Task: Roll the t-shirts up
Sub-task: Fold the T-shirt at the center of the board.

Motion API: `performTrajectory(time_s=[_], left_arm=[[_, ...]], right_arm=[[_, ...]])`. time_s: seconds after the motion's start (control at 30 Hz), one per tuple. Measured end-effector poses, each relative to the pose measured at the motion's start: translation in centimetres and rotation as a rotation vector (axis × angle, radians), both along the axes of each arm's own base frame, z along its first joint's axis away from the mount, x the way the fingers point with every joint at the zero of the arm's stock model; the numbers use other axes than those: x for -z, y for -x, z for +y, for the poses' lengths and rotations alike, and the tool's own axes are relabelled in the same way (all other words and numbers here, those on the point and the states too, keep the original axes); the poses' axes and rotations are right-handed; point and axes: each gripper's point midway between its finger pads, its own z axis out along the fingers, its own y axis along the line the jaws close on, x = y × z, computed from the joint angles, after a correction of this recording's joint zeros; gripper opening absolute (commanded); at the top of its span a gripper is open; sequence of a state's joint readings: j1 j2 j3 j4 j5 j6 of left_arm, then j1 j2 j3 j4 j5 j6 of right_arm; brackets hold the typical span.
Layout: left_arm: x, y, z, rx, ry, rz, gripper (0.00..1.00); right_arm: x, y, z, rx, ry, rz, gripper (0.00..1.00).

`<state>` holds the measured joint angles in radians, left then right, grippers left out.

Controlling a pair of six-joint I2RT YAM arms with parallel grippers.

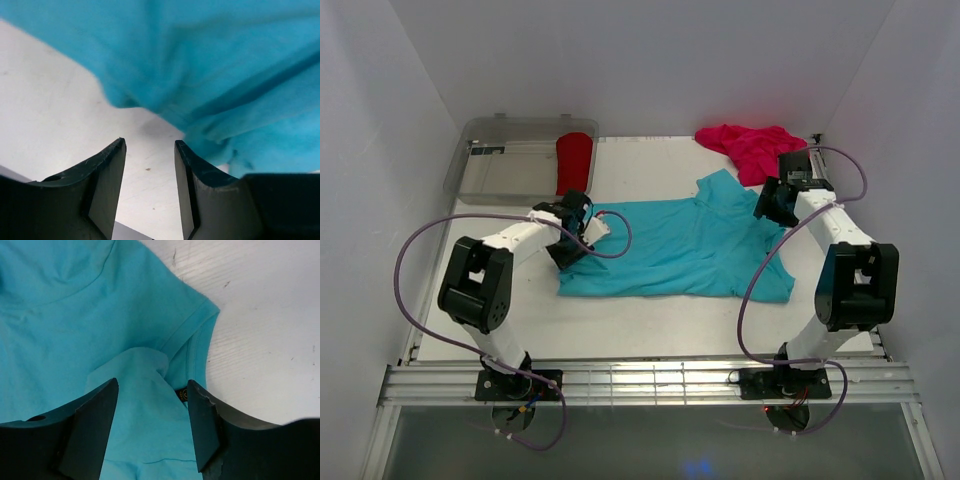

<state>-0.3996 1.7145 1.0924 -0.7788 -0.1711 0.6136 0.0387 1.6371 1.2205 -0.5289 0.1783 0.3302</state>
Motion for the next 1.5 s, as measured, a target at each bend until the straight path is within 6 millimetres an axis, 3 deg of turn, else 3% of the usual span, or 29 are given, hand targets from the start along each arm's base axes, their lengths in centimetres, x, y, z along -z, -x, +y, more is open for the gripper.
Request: performTrajectory(time_s=[0.17,0.23,0.3,0.4,0.43,0.5,0.57,0.67,0.73,0.8,0.9,1.17,1.2,1.33,1.5], left_arm=[[-2.6,-3.2,1.5,-0.09,0.032,-0.089,0.52],[-3.9,-3.6,1.6,-0.099,0.068,-0.12,0.5],[-5.4,-2.9,0.9,-0.078,0.119,-0.127,0.48],[-7.2,-0.8,-0.7,-0.003,0.2,-0.141,0.47],[-7.4,0.4,-1.4,0.029,0.22,-0.132,0.48],[-6.8,2.9,-2.6,0.1,0.246,-0.102,0.5],[-5.1,5.6,-3.5,0.169,0.24,-0.046,0.54],[-2.1,8.3,-3.8,0.238,0.201,0.023,0.61],[-1.1,8.5,-3.3,0.244,0.173,0.022,0.62],[-0.7,7.9,-3.1,0.245,0.156,-0.011,0.62],[-0.4,6.9,-3.3,0.25,0.164,-0.058,0.62],[1.6,6.6,-2.7,0.254,0.134,-0.088,0.58],[1.5,6.3,-2.7,0.253,0.132,-0.102,0.56],[1.7,5.5,-2.9,0.248,0.126,-0.131,0.31],[1.9,5.1,-2.9,0.244,0.12,-0.145,0.19]], right_arm=[[-1.9,-0.2,-1.7,0.057,0.061,0.004,0.65],[-2.6,0.8,-2.6,0.091,0.065,0.01,0.59],[-3.2,2.4,-3.8,0.138,0.064,0.0,0.51],[-2.6,6.9,-5.2,0.207,0.052,0.016,0.39],[-1.9,8.6,-5.4,0.224,0.044,0.029,0.3],[0.1,12.1,-5.2,0.245,0.019,0.08,0.24],[2.6,15.0,-4.3,0.25,-0.013,0.146,0.24],[6.0,18.7,-3.2,0.26,-0.055,0.24,0.36],[7.3,20.2,-2.8,0.27,-0.074,0.286,0.38],[7.7,20.3,-2.6,0.283,-0.084,0.286,0.39],[7.6,19.0,-2.7,0.299,-0.093,0.237,0.39],[7.5,17.7,-2.5,0.304,-0.115,0.191,0.39],[7.2,17.6,-2.5,0.304,-0.115,0.176,0.39],[6.1,17.1,-2.5,0.306,-0.122,0.117,0.4],[6.3,16.9,-2.5,0.314,-0.128,0.122,0.4]])
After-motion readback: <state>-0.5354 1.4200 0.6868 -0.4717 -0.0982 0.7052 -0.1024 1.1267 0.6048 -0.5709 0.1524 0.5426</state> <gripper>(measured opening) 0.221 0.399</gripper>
